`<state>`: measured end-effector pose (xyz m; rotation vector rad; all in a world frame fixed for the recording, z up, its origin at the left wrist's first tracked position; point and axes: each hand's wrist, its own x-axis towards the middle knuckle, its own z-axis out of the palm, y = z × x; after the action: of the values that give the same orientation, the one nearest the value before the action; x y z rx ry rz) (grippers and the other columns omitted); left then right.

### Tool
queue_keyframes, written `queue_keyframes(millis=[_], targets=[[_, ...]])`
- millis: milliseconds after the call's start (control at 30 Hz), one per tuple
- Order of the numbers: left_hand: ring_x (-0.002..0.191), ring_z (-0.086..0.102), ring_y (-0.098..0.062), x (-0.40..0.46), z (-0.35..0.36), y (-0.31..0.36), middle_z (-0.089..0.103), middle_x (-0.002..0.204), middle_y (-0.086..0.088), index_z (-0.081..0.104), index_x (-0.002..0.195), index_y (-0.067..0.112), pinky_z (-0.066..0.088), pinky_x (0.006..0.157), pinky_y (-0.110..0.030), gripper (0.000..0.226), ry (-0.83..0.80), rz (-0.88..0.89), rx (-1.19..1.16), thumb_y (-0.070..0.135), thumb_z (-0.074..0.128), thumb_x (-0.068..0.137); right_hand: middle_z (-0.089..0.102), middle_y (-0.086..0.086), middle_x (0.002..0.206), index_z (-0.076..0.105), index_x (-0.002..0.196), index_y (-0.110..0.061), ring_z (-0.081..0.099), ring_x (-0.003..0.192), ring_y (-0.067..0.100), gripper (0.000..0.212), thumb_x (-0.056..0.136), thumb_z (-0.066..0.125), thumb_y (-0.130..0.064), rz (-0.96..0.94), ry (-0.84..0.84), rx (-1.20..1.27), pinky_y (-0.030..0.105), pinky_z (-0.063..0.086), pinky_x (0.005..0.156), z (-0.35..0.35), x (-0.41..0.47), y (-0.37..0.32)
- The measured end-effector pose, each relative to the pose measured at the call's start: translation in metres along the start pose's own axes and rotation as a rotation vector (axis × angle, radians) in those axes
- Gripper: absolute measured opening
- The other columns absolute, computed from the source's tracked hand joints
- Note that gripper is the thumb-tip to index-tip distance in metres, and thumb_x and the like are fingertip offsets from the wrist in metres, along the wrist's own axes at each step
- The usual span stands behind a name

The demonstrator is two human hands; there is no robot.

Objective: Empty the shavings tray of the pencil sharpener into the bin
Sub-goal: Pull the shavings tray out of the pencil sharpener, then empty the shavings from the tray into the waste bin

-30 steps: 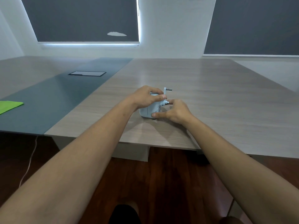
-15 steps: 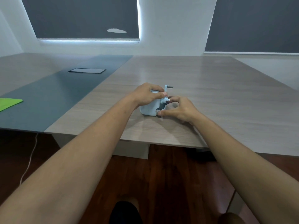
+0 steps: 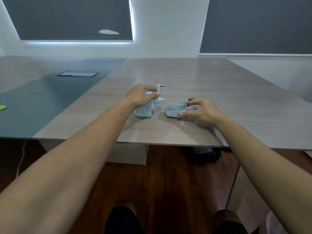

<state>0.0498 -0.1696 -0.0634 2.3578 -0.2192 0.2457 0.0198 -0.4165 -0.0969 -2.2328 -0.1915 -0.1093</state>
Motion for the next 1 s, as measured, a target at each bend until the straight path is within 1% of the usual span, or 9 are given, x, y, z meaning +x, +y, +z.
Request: queue_keyframes(millis=[67,200,333,433,500,633,700,833,1000], targets=[[0.126,0.052,-0.016,0.001,0.0,-0.002,0.061,0.129,0.006,0.065,0.12,0.032,0.041,0.098,-0.032,0.04,0.025,0.013,0.012,0.048,0.068,0.084,0.043,-0.003,0.151,0.068,0.123,-0.018,0.039,0.138,0.018,0.065,0.064,0.088,-0.04,0.014,0.007,0.005,0.025,0.028,0.095,-0.005,-0.004,0.004],[0.116,0.055,-0.02,0.003,0.004,-0.002,0.064,0.121,0.003,0.067,0.107,0.027,0.039,0.083,-0.029,0.036,0.072,-0.036,0.057,0.052,0.069,0.08,0.043,-0.002,0.152,0.068,0.123,-0.018,0.038,0.138,0.02,0.068,0.063,0.088,-0.042,0.016,0.032,0.004,0.03,0.03,0.098,-0.015,-0.013,0.008],[0.125,0.053,-0.017,0.001,0.005,0.004,0.061,0.132,0.003,0.065,0.118,0.03,0.042,0.092,-0.032,0.058,0.127,-0.016,0.042,0.062,0.073,0.071,0.045,-0.003,0.15,0.068,0.121,-0.019,0.039,0.139,0.02,0.069,0.06,0.089,-0.043,0.016,0.056,0.017,0.035,0.032,0.105,-0.025,-0.021,0.011],[0.126,0.053,-0.02,-0.001,0.003,0.011,0.059,0.134,0.001,0.061,0.123,0.029,0.043,0.098,-0.037,0.067,0.227,-0.017,0.07,0.063,0.074,0.067,0.045,-0.003,0.15,0.068,0.122,-0.017,0.039,0.138,0.019,0.069,0.061,0.09,-0.041,0.02,0.066,0.031,0.03,0.033,0.1,-0.033,-0.029,0.012],[0.126,0.051,-0.024,-0.003,0.003,0.022,0.059,0.131,-0.002,0.06,0.124,0.026,0.043,0.099,-0.038,0.068,0.326,0.048,0.129,0.063,0.072,0.068,0.045,-0.003,0.15,0.069,0.122,-0.017,0.04,0.137,0.018,0.068,0.061,0.09,-0.039,0.027,0.071,0.04,0.027,0.03,0.097,-0.038,-0.032,0.015],[0.117,0.055,-0.018,-0.016,0.015,0.063,0.066,0.116,0.003,0.067,0.111,0.025,0.038,0.089,-0.023,0.048,0.46,0.259,0.03,0.056,0.07,0.075,0.045,-0.002,0.15,0.069,0.122,-0.017,0.039,0.138,0.018,0.069,0.061,0.089,-0.041,0.047,0.112,0.036,0.027,0.029,0.097,-0.061,-0.05,0.019],[0.109,0.061,-0.011,-0.021,0.028,0.078,0.07,0.11,0.008,0.07,0.106,0.026,0.044,0.093,-0.023,0.049,0.396,0.294,-0.092,0.061,0.07,0.071,0.045,-0.002,0.15,0.069,0.121,-0.018,0.039,0.139,0.019,0.068,0.061,0.089,-0.043,0.042,0.122,0.004,0.028,0.029,0.098,-0.07,-0.06,0.02],[0.104,0.065,-0.009,-0.042,0.068,0.114,0.072,0.109,0.004,0.07,0.113,0.025,0.053,0.095,-0.033,0.072,0.041,0.269,-0.251,0.069,0.075,0.056,0.046,-0.002,0.15,0.069,0.121,-0.02,0.04,0.139,0.018,0.067,0.062,0.087,-0.046,0.055,0.193,-0.063,0.029,0.028,0.099,-0.104,-0.095,0.037],[0.108,0.064,-0.013,-0.067,0.127,0.145,0.067,0.12,-0.001,0.06,0.132,0.018,0.053,0.098,-0.033,0.086,-0.354,0.318,-0.269,0.051,0.088,0.058,0.055,-0.005,0.142,0.068,0.123,-0.02,0.047,0.125,0.01,0.063,0.067,0.085,-0.043,0.095,0.25,-0.127,0.024,0.031,0.094,-0.145,-0.151,0.055]])
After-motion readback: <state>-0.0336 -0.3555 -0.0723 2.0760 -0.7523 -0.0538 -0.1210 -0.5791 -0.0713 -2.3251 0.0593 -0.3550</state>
